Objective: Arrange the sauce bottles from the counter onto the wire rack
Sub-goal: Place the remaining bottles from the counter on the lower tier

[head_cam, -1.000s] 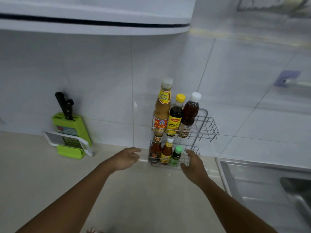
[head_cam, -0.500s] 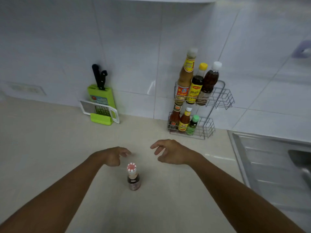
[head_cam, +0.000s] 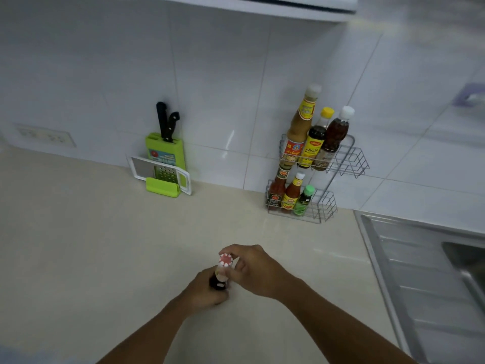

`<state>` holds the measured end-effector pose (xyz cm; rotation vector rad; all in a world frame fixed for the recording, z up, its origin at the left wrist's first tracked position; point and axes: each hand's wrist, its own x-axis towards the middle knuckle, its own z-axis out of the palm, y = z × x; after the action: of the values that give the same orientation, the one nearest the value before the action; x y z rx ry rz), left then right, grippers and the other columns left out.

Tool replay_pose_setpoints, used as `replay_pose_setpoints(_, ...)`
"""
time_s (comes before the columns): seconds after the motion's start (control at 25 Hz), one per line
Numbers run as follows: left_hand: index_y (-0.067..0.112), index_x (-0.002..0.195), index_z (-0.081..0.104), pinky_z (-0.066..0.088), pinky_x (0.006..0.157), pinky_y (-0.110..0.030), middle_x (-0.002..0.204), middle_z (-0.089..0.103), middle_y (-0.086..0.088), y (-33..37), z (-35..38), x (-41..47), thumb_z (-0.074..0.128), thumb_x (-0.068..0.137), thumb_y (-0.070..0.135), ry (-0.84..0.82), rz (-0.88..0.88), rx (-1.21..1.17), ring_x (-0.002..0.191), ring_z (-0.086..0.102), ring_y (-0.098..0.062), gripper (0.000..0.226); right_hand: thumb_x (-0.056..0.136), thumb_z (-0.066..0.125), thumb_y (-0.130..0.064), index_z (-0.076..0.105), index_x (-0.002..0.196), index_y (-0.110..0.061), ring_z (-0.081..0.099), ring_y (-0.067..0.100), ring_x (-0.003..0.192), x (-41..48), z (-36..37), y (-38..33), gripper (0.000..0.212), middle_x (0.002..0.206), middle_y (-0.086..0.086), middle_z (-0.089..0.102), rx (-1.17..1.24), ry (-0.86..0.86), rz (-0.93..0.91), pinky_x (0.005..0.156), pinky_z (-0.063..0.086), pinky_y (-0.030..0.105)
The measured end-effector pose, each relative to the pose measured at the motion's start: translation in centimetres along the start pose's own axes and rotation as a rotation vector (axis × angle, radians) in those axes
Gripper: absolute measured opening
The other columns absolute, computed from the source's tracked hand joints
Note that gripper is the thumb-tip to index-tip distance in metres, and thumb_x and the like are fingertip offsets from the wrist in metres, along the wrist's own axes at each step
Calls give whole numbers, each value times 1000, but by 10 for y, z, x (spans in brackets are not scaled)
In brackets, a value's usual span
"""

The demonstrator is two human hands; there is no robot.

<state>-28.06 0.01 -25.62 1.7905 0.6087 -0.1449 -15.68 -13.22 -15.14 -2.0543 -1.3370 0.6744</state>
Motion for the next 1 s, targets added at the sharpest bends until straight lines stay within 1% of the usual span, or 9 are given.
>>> replay_pose_setpoints(0.16, 17, 71, 49, 38, 54, -31, 66, 47, 0, 52, -15, 0, 60, 61, 7, -151, 91, 49, 57, 45, -17, 18, 100, 53, -42, 70, 117, -22, 60, 0, 85, -9, -59, -4, 30, 109, -7, 74, -244, 88, -142, 74, 49, 14)
replay_pose_setpoints(0.28, 23, 68, 50, 37, 60, -30, 66, 48, 0, 110, -31, 4, 61, 60, 6, -239, 152, 138, 59, 46, -15, 22, 101, 40, -35, 61, 104, -22, 59, 18, 69, -9, -107, -9, 25, 86, -3, 68, -615, 158, -300, 63, 50, 40)
replay_pose_setpoints(0.36, 22, 69, 54, 40, 58, -31, 64, 52, 0, 146, -36, 4, 65, 60, 8, -214, 149, 183, 55, 49, -16, 20, 101, 39, -29, 52, 109, -22, 55, 19, 63, -8, -133, -13, 17, 76, -3, 62, -635, 182, -247, 57, 43, 38)
replay_pose_setpoints(0.48, 30, 87, 62, 42, 56, -28, 73, 64, 5, 182, -28, 3, 72, 61, 32, 226, 319, 645, 60, 59, -18, 28, 105, 38, -22, 53, 109, -16, 49, 13, 61, -7, -148, -11, 17, 70, -9, 50, -207, 274, 110, 51, 32, 27)
replay_pose_setpoints(0.6, 29, 86, 62, 32, 51, -25, 67, 67, 5, 197, -8, 5, 79, 55, 38, 686, 566, 1134, 57, 63, -20, 36, 104, 32, -30, 48, 84, -15, 29, 12, 40, -9, -163, -5, 30, 53, -5, 35, 490, 187, 609, 43, 20, 21)
replay_pose_setpoints(0.68, 32, 96, 63, 36, 54, -24, 75, 69, 6, 211, -3, 3, 74, 61, 38, 552, 462, 954, 65, 66, -19, 38, 104, 34, -36, 51, 82, -16, 33, 12, 41, -15, -180, -8, 34, 54, -8, 44, 424, 172, 582, 43, 23, 23)
replay_pose_setpoints(0.84, 33, 74, 67, 47, 59, -31, 65, 62, -1, 232, 2, -1, 70, 60, 10, -187, 142, 41, 55, 57, -20, 27, 106, 34, -38, 60, 102, -26, 60, 10, 70, -33, -203, -6, 29, 83, -4, 67, -285, 338, -60, 63, 49, 39)
replay_pose_setpoints(0.92, 33, 71, 65, 48, 61, -33, 69, 63, -4, 233, 10, 4, 71, 59, 10, -232, 137, 72, 58, 58, -20, 26, 101, 31, -36, 61, 101, -27, 59, 8, 71, -34, -206, 4, 31, 82, -6, 66, -310, 319, -62, 65, 50, 41)
replay_pose_setpoints(1.0, 44, 90, 66, 50, 63, -28, 81, 69, 4, 233, 22, 17, 74, 60, 27, -14, 171, 290, 67, 65, -16, 36, 101, 30, -34, 63, 98, -17, 63, 19, 80, -29, -203, 15, 37, 90, 4, 69, -262, 337, 126, 69, 52, 41)
